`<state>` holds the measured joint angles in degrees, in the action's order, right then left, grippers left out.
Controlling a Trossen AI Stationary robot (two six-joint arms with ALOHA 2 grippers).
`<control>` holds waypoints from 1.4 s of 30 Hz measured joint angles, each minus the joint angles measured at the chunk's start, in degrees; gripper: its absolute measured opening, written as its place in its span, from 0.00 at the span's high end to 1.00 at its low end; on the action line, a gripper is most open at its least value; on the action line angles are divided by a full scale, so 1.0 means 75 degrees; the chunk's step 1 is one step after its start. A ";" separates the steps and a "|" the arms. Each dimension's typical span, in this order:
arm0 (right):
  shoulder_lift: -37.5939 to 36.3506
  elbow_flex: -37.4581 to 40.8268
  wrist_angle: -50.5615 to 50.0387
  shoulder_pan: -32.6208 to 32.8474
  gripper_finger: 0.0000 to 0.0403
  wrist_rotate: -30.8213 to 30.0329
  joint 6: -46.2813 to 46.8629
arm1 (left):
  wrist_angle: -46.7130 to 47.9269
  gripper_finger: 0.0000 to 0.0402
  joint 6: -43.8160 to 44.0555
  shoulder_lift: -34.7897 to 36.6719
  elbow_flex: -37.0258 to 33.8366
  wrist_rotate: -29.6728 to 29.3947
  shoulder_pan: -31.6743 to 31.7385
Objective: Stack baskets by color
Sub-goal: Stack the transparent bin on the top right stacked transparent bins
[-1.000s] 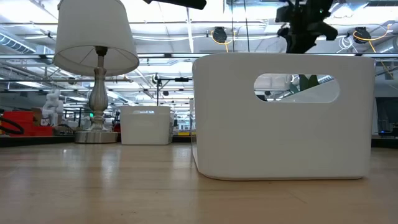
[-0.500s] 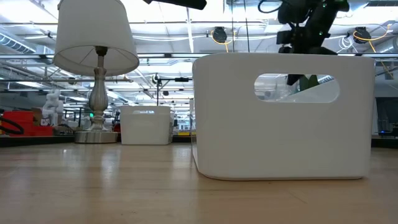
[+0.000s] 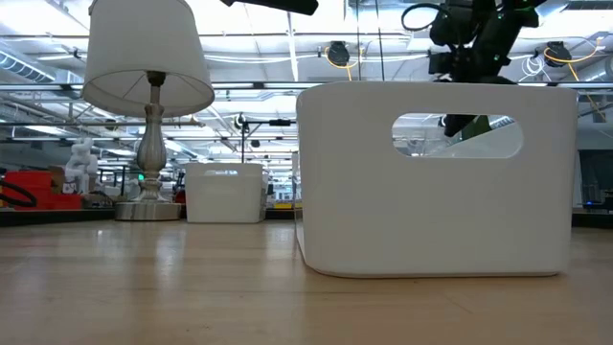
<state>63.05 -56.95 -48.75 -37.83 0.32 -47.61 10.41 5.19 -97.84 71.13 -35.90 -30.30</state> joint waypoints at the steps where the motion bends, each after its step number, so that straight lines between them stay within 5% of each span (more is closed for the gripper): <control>1: 0.0000 0.0000 0.0000 -0.0014 1.00 0.0003 -0.0030 | 0.0000 0.58 0.0000 0.0000 0.0000 0.0000 0.0000; 25: 0.0549 0.0000 -0.0094 -0.0061 0.98 0.0192 -0.0173 | 0.0000 0.58 0.0014 0.0000 0.0000 0.0000 0.0000; 42: 0.0583 0.0000 -0.0096 -0.0183 0.81 0.0169 0.0087 | 0.0001 0.58 0.0035 0.0000 0.0000 0.0003 0.0000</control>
<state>67.42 -56.95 -49.47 -39.20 1.58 -46.95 10.42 5.45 -97.84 71.13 -35.88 -30.30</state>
